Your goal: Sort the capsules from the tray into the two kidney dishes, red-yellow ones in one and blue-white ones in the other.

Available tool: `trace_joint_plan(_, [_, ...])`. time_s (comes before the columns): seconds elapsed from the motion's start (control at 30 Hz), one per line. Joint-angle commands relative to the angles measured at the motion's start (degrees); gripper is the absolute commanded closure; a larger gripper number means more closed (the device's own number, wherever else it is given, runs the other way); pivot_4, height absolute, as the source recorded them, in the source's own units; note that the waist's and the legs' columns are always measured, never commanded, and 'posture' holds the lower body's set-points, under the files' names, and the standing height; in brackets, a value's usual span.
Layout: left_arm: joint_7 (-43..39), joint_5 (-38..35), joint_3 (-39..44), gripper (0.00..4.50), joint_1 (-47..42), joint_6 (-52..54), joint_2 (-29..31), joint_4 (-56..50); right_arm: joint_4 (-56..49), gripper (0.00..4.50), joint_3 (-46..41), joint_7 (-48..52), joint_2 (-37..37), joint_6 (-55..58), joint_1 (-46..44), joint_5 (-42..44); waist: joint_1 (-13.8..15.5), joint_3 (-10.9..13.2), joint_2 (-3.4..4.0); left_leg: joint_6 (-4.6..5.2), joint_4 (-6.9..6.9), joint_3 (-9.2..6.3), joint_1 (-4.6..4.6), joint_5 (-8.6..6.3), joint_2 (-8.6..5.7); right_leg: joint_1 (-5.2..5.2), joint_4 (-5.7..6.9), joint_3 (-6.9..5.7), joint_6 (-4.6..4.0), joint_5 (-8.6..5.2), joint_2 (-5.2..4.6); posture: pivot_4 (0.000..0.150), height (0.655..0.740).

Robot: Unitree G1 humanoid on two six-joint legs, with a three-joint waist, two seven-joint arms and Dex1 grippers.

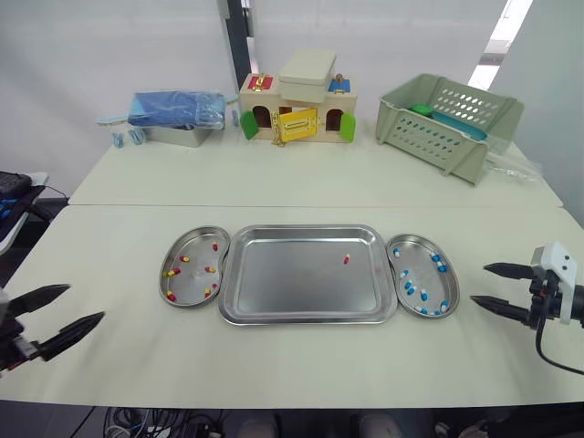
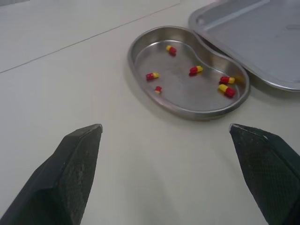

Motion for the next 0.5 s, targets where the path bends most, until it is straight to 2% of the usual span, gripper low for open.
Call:
trace_joint_plan(0.03, [1.53, -2.45, -6.82, 0.0, -4.67, 6.16, 0.95, -8.79, -12.18, 0.05, -3.17, -0.04, 3.9, -0.17, 7.12, 5.77, 0.19, -0.01, -0.02, 0.0, 0.01, -0.02, -0.01, 0.0, 0.0, 0.02, -0.02, -0.03, 0.0, 0.0, -0.01, 0.15, 0.74])
trace_joint_plan(0.23, [1.68, -0.72, -21.7, 0.0, -19.35, 9.2, -1.02, -14.13, -26.76, 0.05, -2.9, -5.85, 14.98, -2.36, 17.91, 9.85, -0.28, -0.01, -0.01, -0.02, 0.03, -0.02, 0.02, 0.0, 0.0, 0.04, 0.03, 0.0, 0.02, 0.01, 0.0, 0.15, 0.74])
trace_joint_plan(0.4, [4.72, 7.49, -35.62, 0.0, -30.61, 8.36, -6.2, -13.38, -31.17, 0.05, -0.81, -8.36, 23.95, -7.9, 23.96, 9.45, -0.44, -0.02, 0.05, -0.01, 0.02, -0.02, 0.08, 0.0, -0.03, 0.04, 0.03, 0.08, 0.01, 0.01, 0.03, 0.15, 0.74])
trace_joint_plan(0.5, [6.06, 9.67, -40.13, 0.0, -36.7, 9.59, -9.78, -10.26, -31.13, 0.05, 1.24, -7.79, 28.09, -13.45, 27.38, 8.08, -0.19, -0.03, 0.02, -0.01, 0.03, -0.04, 0.06, 0.0, -0.03, 0.03, 0.02, 0.03, 0.02, 0.01, 0.04, 0.15, 0.74])
